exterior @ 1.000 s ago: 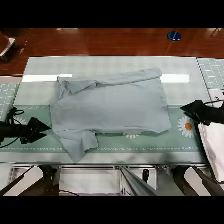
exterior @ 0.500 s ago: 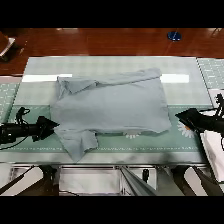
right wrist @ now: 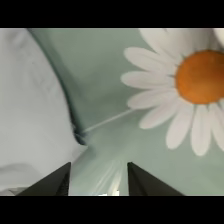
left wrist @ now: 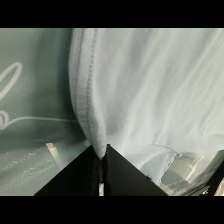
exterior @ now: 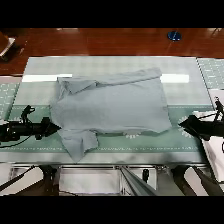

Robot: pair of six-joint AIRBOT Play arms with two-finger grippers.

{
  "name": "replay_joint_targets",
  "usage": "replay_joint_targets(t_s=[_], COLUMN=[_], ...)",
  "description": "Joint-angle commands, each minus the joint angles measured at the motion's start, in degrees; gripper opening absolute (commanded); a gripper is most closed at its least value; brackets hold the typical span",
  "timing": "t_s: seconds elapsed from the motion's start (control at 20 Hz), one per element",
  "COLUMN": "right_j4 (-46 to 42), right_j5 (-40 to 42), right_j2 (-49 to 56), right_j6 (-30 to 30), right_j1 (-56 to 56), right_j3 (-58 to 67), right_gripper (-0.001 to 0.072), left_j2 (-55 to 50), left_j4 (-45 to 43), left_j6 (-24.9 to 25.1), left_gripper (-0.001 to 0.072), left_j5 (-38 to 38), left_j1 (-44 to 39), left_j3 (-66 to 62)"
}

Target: Fold the shirts.

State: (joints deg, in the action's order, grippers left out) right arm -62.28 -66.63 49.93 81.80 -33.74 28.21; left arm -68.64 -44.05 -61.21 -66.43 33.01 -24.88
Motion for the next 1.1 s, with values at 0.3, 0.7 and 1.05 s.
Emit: replay_joint_targets(t_s=[0.3,0.7,1.05], right_j4=[8.5,16.1,18.4], right_j5=[-1.6,7.2,-3.0], right_j2=[14.1,21.5,20.5], right_j6=[-5.2,-6.0,-10.9], right_j1=[0.0,10.6,17.2], right_j3=[0.0,3.3,23.5], right_gripper=[0.0413,0.0340,0.0022], left_j2=[-0.2,-0.2,5.2], left_j4=[0.2,0.7,29.7], left_j6=[0.5,0.5,5.1], left_gripper=[0.0017,0.0017,0.0016], left_j5=[-0.4,-0.2,-5.7], left_j1=[-0.1,-0.2,-0.2], left_j3=[-0.4,-0.4,-7.4])
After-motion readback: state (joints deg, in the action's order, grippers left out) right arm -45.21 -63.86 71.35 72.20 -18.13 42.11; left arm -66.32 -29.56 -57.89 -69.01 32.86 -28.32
